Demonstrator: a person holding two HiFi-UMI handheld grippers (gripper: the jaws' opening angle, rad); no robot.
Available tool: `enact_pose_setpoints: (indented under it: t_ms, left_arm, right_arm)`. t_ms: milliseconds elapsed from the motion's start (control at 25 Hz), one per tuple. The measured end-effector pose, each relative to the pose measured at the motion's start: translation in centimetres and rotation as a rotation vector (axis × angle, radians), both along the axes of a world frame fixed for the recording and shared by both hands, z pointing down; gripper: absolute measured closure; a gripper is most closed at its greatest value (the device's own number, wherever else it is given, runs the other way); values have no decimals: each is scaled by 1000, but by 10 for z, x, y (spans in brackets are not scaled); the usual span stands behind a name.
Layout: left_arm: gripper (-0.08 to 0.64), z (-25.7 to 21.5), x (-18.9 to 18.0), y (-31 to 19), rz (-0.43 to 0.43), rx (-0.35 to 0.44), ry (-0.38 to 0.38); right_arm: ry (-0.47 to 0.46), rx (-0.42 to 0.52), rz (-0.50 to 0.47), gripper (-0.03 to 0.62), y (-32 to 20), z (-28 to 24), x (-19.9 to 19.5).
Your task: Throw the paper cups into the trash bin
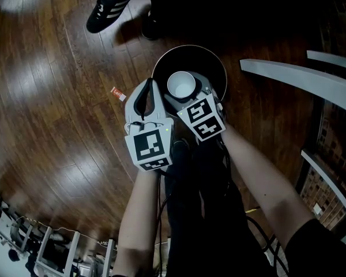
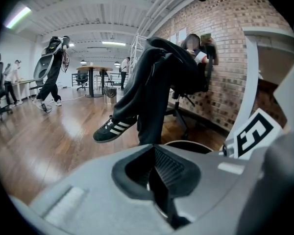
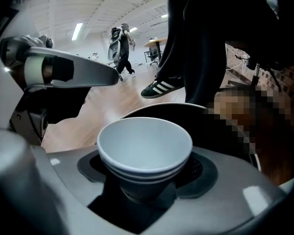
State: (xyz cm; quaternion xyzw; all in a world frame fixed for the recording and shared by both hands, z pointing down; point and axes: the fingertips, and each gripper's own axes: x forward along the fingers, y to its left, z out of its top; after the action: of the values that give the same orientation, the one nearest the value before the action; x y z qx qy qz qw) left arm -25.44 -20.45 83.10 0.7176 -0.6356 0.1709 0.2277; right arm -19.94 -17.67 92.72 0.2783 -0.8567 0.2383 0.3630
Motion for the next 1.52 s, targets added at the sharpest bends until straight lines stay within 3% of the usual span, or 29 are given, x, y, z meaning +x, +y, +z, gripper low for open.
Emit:
enact_pose_setpoints:
  t_ms: [320,880,1000,1040,1240,1520]
  left_arm:
    - [555,-4,-5,-2,1,9,0]
    - [555,-7,-7,-1,5,17,-6]
    - [555,-10,-7,-1,13,17,-11]
    - [555,-12,-7,-1,16,17,-13]
    - [555,-32,-1,-5,30,28,-10]
    - [555,-99,18,-15,66,101,-9]
  right_arm:
    - [16,-6,-79,212,10,2,-15]
    - [-5,-34,-36,170,8,4,-12]
    - [-13,-13,21,173,0,-4,-4]
    - [-19,-3,58,184,-4,-9,1]
    - [-45,83,231,400,-28,-54,36]
    - [-108,176,356,569,-47,-142,59]
